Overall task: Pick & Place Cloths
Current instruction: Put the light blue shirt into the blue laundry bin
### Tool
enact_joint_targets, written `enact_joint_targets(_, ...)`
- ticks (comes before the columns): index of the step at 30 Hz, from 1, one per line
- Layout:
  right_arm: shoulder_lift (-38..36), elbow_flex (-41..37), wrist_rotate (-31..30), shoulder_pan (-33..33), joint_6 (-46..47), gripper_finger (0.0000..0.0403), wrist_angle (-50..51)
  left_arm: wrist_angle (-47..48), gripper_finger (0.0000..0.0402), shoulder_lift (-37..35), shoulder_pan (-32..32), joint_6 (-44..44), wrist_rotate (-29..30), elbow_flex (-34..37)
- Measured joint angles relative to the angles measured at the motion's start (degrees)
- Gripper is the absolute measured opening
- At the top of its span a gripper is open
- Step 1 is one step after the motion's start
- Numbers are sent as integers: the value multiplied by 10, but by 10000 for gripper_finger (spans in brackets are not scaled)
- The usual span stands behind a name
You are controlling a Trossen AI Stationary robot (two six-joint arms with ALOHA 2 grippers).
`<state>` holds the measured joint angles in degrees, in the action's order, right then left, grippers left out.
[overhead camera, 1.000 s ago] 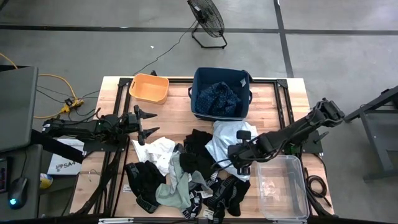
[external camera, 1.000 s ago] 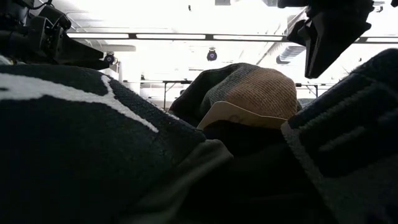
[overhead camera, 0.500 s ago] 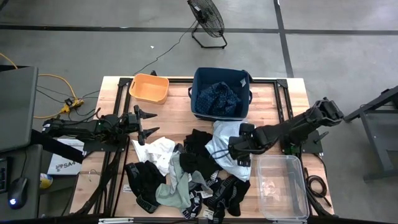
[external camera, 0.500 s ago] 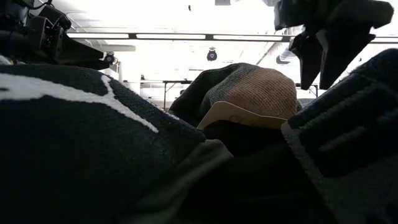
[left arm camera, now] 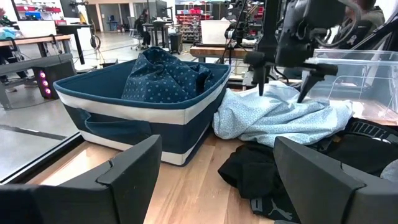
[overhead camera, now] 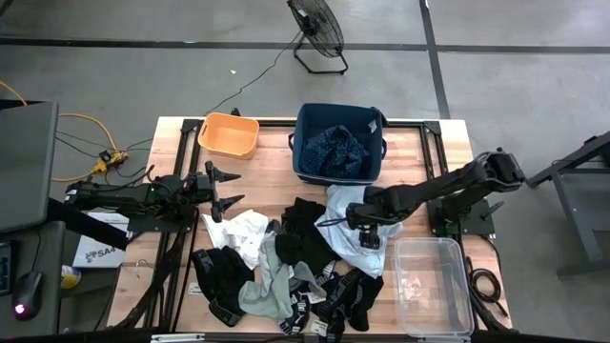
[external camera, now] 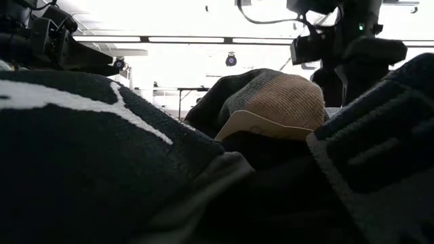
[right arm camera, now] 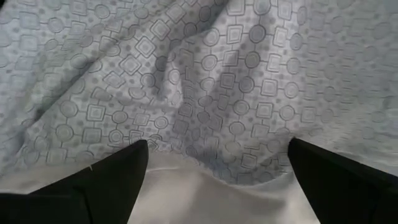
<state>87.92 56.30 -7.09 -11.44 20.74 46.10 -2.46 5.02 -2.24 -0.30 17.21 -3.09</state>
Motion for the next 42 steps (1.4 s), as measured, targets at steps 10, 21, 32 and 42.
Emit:
enact_joint_targets(10, 0, -87, -9, 0, 20, 380, -145, 0, 305, 0, 0, 0, 0, 0)
enact_joint_targets(21, -1, -124, -36, 8, 70, 346, -165, 0, 305, 0, 0, 0, 0, 0)
enact_joint_targets(32, 23, -123, 6, 19, 100, 130, -162, 0, 305, 0, 0, 0, 0, 0)
enact_joint_targets(42, -16, -99, 52, 15, 167, 41, -143, 0, 305, 0, 0, 0, 0, 0)
